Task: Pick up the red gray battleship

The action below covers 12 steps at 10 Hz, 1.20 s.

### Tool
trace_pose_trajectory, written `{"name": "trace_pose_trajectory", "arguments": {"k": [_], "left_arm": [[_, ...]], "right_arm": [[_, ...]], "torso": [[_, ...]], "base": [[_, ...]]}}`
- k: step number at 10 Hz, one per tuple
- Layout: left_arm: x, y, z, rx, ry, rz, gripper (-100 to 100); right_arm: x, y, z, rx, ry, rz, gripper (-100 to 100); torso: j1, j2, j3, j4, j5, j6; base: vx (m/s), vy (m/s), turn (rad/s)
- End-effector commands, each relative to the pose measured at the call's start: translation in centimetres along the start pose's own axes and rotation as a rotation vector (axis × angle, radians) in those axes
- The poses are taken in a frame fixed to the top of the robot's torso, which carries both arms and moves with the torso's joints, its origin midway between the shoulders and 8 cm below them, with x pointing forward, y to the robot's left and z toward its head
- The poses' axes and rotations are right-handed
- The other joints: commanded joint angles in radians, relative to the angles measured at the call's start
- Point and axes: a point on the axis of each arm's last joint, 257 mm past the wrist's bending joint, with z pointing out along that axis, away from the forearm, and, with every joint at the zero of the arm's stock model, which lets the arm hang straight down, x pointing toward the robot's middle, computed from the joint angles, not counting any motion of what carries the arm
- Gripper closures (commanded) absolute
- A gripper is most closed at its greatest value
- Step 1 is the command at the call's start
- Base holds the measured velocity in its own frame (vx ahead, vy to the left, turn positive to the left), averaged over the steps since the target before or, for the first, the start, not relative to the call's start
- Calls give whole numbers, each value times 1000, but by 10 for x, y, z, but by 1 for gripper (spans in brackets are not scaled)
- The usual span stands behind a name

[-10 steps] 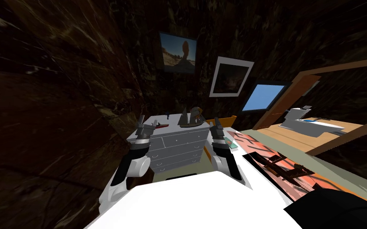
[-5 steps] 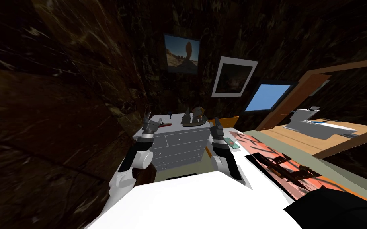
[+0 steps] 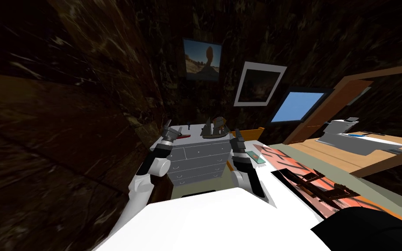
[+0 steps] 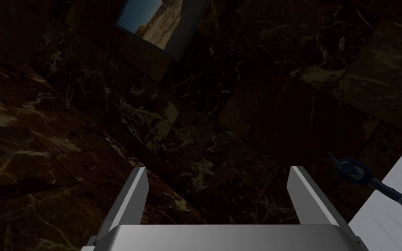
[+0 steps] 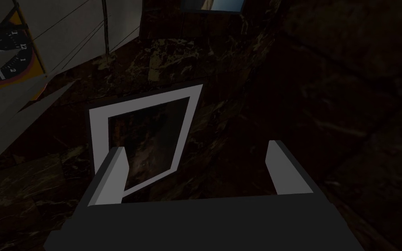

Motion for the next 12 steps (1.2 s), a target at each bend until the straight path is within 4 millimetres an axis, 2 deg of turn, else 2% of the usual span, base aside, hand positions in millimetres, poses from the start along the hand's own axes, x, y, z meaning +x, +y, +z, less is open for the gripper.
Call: {"name": "trace_pose_trajectory", "arguments": {"k": [1, 2, 5, 6, 8, 9, 11, 12], "left_arm": [[1, 6, 3, -30, -2, -7, -100], [10, 10, 15, -48, 22, -53, -100], [22, 23, 32, -113, 41, -94, -100], [21, 28, 32, -134, 34, -93, -100], [34, 34, 46, -172, 58, -133, -100], [32, 39, 46, -192, 49, -131, -100], [45, 45, 59, -232, 71, -168, -100], [43, 51, 58, -254, 60, -166, -100]], "right_arm": [[0, 0, 0, 0, 0, 0, 0], [0, 0, 0, 0, 0, 0, 0], [0, 0, 0, 0, 0, 0, 0], [0, 0, 0, 0, 0, 0, 0], [0, 0, 0, 0, 0, 0, 0], [0, 0, 0, 0, 0, 0, 0], [0, 0, 0, 0, 0, 0, 0], [0, 0, 0, 0, 0, 0, 0]], "torso": [[0, 0, 0, 0, 0, 0], [-2, 0, 0, 0, 0, 0], [0, 0, 0, 0, 0, 0], [0, 0, 0, 0, 0, 0], [-1, -1, 0, 0, 0, 0], [-1, -1, 0, 0, 0, 0], [-1, -1, -1, 0, 0, 0], [-1, -1, -1, 0, 0, 0]], "base": [[-13, 27, -12], [-20, 38, 55], [-18, 52, 37], [-5, 26, -4], [-11, 40, 39], [-3, 24, -8], [-3, 43, 36], [0, 15, 2]]}}
